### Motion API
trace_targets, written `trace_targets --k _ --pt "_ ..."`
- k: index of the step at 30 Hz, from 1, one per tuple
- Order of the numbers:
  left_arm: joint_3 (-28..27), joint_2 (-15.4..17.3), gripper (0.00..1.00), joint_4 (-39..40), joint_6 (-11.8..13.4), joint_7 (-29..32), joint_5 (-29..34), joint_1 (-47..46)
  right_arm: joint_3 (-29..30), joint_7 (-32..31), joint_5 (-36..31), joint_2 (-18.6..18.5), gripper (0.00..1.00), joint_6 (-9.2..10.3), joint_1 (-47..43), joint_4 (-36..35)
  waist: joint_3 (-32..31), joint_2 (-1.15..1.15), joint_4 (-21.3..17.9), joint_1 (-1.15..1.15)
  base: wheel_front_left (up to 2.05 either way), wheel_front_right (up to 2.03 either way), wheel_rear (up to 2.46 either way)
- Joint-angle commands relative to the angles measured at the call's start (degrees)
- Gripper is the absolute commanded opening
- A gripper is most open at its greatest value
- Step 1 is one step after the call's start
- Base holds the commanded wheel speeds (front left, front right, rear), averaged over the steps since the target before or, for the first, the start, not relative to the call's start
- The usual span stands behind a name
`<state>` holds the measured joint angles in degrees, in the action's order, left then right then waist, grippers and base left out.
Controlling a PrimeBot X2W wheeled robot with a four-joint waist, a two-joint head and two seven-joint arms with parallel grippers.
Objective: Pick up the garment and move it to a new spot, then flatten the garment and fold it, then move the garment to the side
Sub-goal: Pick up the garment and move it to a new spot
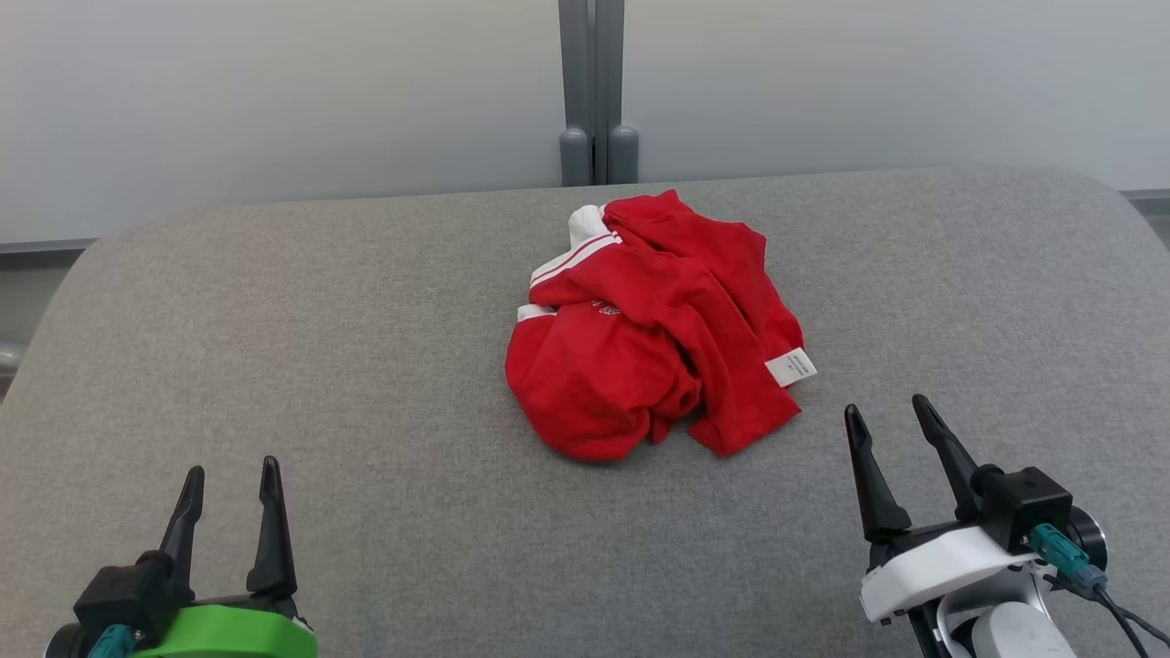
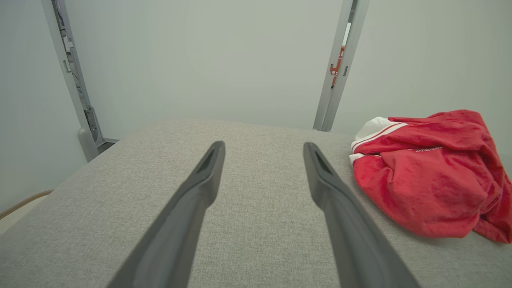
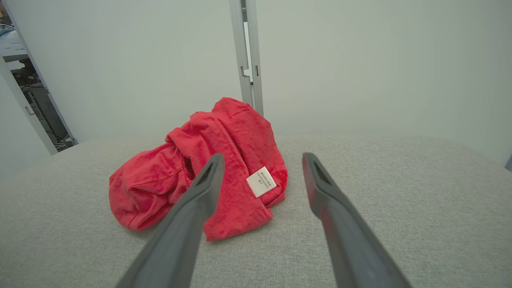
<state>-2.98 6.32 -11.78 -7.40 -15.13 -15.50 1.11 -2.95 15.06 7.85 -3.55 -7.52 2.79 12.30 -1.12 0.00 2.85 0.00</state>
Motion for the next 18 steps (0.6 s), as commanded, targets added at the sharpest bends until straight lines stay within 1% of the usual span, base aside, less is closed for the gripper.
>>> trace_targets --k 1,4,8,14,18 --pt "0.14 -0.15 1.0 -0.15 -0.11 -0.04 0.48 -1.32 -0.02 0.18 -0.29 -0.17 1.0 0.06 0.39 -0.08 0.19 0.0 -0.13 0.0 0.0 0.0 0.0" --pt "1.15 -0.14 1.0 0.11 -0.12 -0.03 0.44 -3.15 -0.36 0.18 -0.32 -0.2 1.0 0.06 0.68 0.0 0.64 0.0 -0.69 0.0 0.0 0.0 0.0" --pt "3.92 0.4 1.0 -0.31 -0.13 -0.04 0.09 -7.2 -0.92 0.18 0.03 -0.34 1.0 0.06 1.49 0.1 1.75 0.0 -2.56 0.0 0.0 0.0 0.0" --pt "11.34 1.14 1.0 -1.57 -0.12 -0.03 -0.45 -17.29 -0.92 0.18 0.29 -0.55 1.0 0.06 3.41 -0.29 5.64 0.0 -6.74 0.0 0.0 0.0 0.0" --pt "16.65 1.69 1.0 -4.33 -0.13 -0.03 -0.83 -24.98 -0.77 0.18 0.37 -0.36 1.0 0.06 4.92 -0.97 9.17 0.0 -9.91 0.0 0.0 0.0 0.0"
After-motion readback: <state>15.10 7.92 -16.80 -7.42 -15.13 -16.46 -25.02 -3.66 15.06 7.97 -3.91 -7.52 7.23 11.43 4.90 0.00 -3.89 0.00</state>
